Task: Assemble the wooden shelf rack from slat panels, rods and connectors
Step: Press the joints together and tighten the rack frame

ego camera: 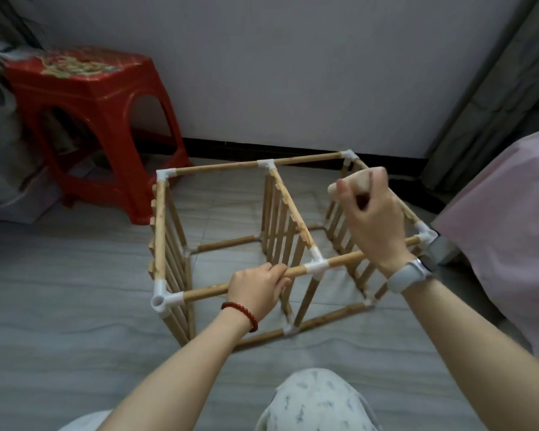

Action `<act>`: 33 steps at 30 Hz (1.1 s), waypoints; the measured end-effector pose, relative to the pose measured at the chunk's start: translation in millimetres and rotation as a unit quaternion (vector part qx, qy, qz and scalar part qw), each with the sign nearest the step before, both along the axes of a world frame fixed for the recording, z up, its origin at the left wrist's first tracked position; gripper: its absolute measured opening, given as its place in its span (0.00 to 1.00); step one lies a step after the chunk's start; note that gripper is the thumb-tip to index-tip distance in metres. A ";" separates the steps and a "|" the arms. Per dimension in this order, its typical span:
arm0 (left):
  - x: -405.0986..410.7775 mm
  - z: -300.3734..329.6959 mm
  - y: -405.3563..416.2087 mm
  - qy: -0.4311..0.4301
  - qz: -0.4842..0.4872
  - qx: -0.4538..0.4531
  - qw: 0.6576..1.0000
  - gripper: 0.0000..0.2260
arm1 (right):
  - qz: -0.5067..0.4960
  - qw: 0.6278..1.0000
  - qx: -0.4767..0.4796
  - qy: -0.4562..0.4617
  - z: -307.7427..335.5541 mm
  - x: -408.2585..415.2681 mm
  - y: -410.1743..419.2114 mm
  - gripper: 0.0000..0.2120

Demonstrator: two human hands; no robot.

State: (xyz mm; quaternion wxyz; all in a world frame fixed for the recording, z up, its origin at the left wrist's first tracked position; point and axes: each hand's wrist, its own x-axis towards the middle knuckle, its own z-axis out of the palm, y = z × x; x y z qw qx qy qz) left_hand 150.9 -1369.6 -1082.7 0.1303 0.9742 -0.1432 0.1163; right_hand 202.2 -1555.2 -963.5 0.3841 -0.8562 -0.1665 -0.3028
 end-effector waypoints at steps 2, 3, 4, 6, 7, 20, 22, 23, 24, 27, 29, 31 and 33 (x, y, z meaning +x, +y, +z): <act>-7.7 3.0 -2.5 -0.027 0.001 -0.001 1.000 0.09 | -0.022 0.998 0.027 0.050 -17.6 -12.3 1.7 0.11; -9.6 3.6 -4.1 -0.042 -0.007 -0.004 0.999 0.07 | -0.036 0.985 -0.068 0.153 -34.4 -26.3 6.2 0.12; -10.2 4.4 -4.5 -0.063 -0.013 -0.001 0.998 0.06 | -0.033 0.952 -0.172 0.252 -48.7 -34.6 8.8 0.13; -14.3 4.5 -5.3 -0.073 -0.022 -0.006 0.997 0.06 | -0.026 0.937 -0.233 0.258 -53.0 -28.1 8.6 0.12; -13.3 3.4 -5.5 -0.079 -0.025 -0.009 0.997 0.07 | -0.023 0.959 -0.195 0.203 -43.5 -17.5 7.4 0.12; 5.2 45.9 113.7 0.117 0.013 0.124 0.985 0.18 | -0.024 0.937 0.001 0.349 -86.6 -13.2 -15.1 0.12; 3.2 50.8 151.6 0.194 0.029 0.168 0.966 0.20 | -0.034 0.914 0.083 0.396 -87.7 -16.9 -5.9 0.14; -1.4 50.2 166.5 0.214 0.021 0.177 0.960 0.20 | -0.039 0.907 0.098 0.408 -85.4 -17.1 1.7 0.14; -6.8 47.8 175.1 0.216 0.005 0.177 0.960 0.20 | -0.048 0.905 0.098 0.412 -82.8 -15.9 6.6 0.14; -22.9 40.4 179.5 0.180 -0.040 0.158 0.970 0.22 | -0.065 0.914 0.078 0.394 -78.4 -4.6 18.5 0.14; -31.0 39.3 177.4 0.171 -0.062 0.189 0.965 0.25 | -0.077 0.919 0.056 0.381 -76.5 4.5 27.0 0.16; -37.5 39.1 176.2 0.170 -0.085 0.229 0.955 0.22 | -0.097 0.926 0.031 0.365 -75.9 13.4 34.6 0.17; -36.9 40.3 171.3 0.155 -0.113 0.264 0.945 0.16 | -0.108 0.933 0.032 0.342 -77.2 23.6 40.4 0.16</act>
